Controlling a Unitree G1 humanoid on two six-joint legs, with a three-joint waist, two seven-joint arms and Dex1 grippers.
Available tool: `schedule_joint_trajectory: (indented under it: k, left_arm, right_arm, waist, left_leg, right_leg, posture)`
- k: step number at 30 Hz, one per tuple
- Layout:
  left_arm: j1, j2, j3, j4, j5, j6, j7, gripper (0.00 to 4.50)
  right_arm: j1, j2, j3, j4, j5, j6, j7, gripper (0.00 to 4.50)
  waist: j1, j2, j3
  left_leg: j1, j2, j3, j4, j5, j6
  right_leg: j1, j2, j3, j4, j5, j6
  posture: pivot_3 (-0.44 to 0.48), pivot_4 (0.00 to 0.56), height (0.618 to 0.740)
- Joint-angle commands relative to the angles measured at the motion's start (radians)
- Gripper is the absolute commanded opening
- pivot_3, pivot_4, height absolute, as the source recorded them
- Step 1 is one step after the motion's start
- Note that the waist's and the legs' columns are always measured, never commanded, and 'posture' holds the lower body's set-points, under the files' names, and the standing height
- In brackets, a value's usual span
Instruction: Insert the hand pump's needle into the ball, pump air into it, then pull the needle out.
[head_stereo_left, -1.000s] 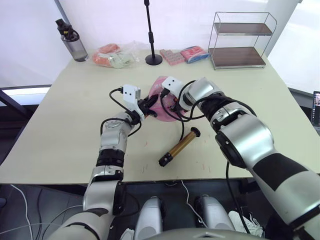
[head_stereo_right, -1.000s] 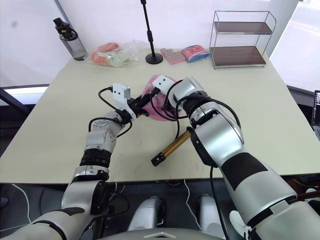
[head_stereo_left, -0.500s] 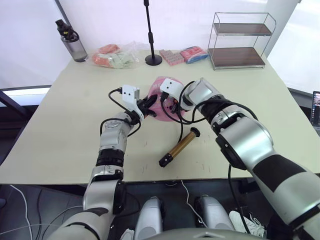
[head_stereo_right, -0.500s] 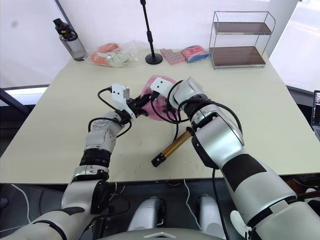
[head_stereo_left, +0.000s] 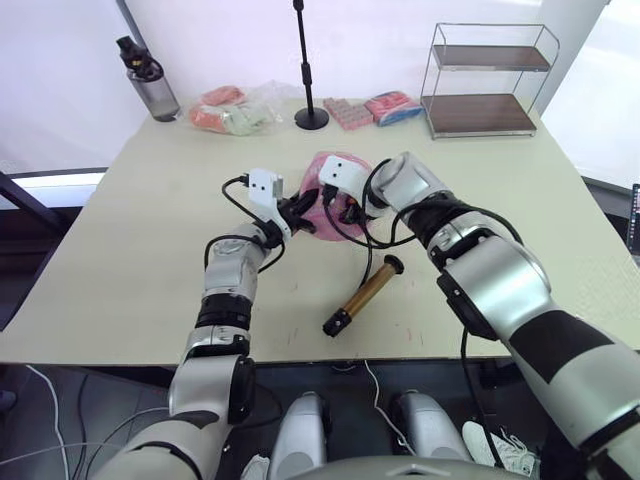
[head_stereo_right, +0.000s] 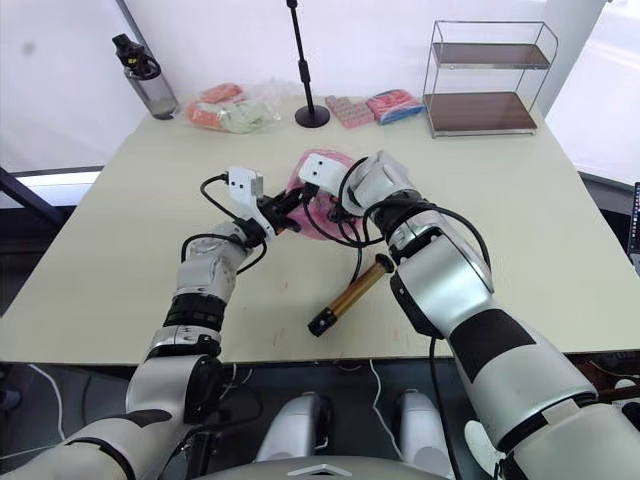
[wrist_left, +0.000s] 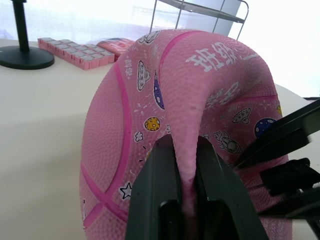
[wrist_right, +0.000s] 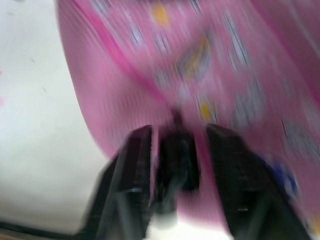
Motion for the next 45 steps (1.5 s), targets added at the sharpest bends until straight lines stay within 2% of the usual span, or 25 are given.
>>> schedule_joint_trajectory:
  k: [1, 7, 13, 18, 23, 26, 29, 35, 45]
  left_arm:
    - [0.019, -0.036, -0.073, 0.072, 0.033, 0.024, -0.027, 0.00]
    - [0.008, -0.034, -0.074, 0.097, 0.037, 0.009, -0.028, 0.00]
    - [-0.004, -0.034, -0.072, 0.120, 0.043, -0.003, -0.032, 0.00]
    - [-0.010, -0.034, -0.073, 0.129, 0.043, -0.008, -0.032, 0.00]
    - [-0.011, -0.032, -0.072, 0.131, 0.043, -0.009, -0.030, 0.00]
    - [-0.008, -0.031, -0.071, 0.128, 0.042, -0.008, -0.028, 0.00]
    - [-0.005, -0.031, -0.071, 0.123, 0.042, -0.006, -0.029, 0.00]
    - [-0.001, -0.029, -0.073, 0.118, 0.042, -0.004, -0.030, 0.00]
    - [0.002, -0.032, -0.074, 0.115, 0.042, -0.003, -0.030, 0.00]
  right_arm:
    - [-0.007, -0.029, -0.010, -0.039, 0.011, -0.029, 0.007, 1.56]
    - [0.008, -0.091, -0.012, -0.111, 0.030, -0.047, 0.104, 1.56]
    - [0.060, -0.153, -0.028, -0.270, 0.083, -0.030, 0.205, 1.56]
    - [0.130, -0.212, -0.041, -0.450, 0.131, 0.052, 0.263, 1.56]
    - [0.218, -0.252, -0.085, -0.663, 0.209, 0.251, 0.258, 1.56]
    - [0.285, -0.270, -0.097, -0.788, 0.233, 0.355, 0.239, 2.35]
    - [0.332, -0.274, -0.095, -0.875, 0.244, 0.421, 0.194, 3.53]
    - [0.371, -0.257, -0.114, -0.947, 0.294, 0.574, 0.084, 3.53]
    - [0.368, -0.219, -0.136, -0.926, 0.375, 0.647, -0.036, 3.53]
  waist:
    - [0.008, 0.000, 0.000]
    - [0.014, 0.001, 0.001]
    - [0.016, 0.002, 0.001]
    - [0.021, 0.002, 0.001]
    - [0.025, 0.002, 0.002]
    - [0.028, 0.002, 0.002]
    - [0.033, 0.002, 0.002]
    - [0.032, 0.002, 0.002]
    - [0.032, 0.002, 0.002]
  left_leg:
    - [0.000, 0.000, 0.000, 0.000, 0.000, 0.000]
    - [-0.001, -0.001, 0.000, 0.000, 0.000, 0.000]
    - [-0.001, -0.001, 0.000, 0.000, 0.000, 0.000]
    - [-0.001, -0.001, 0.000, 0.000, 0.000, 0.000]
    - [-0.001, -0.001, 0.000, 0.000, 0.000, 0.000]
    - [-0.001, -0.001, 0.000, 0.000, 0.000, 0.000]
    - [-0.001, -0.001, 0.000, 0.000, 0.000, 0.000]
    - [-0.001, -0.001, 0.000, 0.000, 0.000, 0.000]
    - [-0.001, -0.001, 0.000, 0.000, 0.000, 0.000]
  right_leg:
    - [0.000, 0.000, 0.000, -0.001, 0.000, 0.000]
    - [0.000, -0.001, 0.000, -0.002, 0.000, 0.000]
    - [0.000, -0.001, -0.001, -0.002, 0.000, 0.000]
    - [0.000, -0.001, -0.001, -0.003, 0.000, 0.000]
    - [0.000, -0.001, -0.001, -0.002, 0.000, 0.000]
    - [0.000, -0.001, -0.001, -0.002, 0.000, 0.000]
    - [0.000, -0.001, -0.001, -0.003, 0.000, 0.000]
    - [0.000, -0.001, -0.001, -0.003, 0.000, 0.000]
    - [0.000, -0.001, -0.001, -0.003, 0.000, 0.000]
  posture:
    - [0.000, 0.150, 0.731]
    - [0.000, 0.150, 0.731]
    - [0.000, 0.150, 0.731]
    - [0.000, 0.150, 0.731]
    - [0.000, 0.150, 0.731]
    - [0.000, 0.150, 0.731]
    - [0.000, 0.150, 0.731]
    - [0.000, 0.150, 0.731]
    - [0.000, 0.150, 0.731]
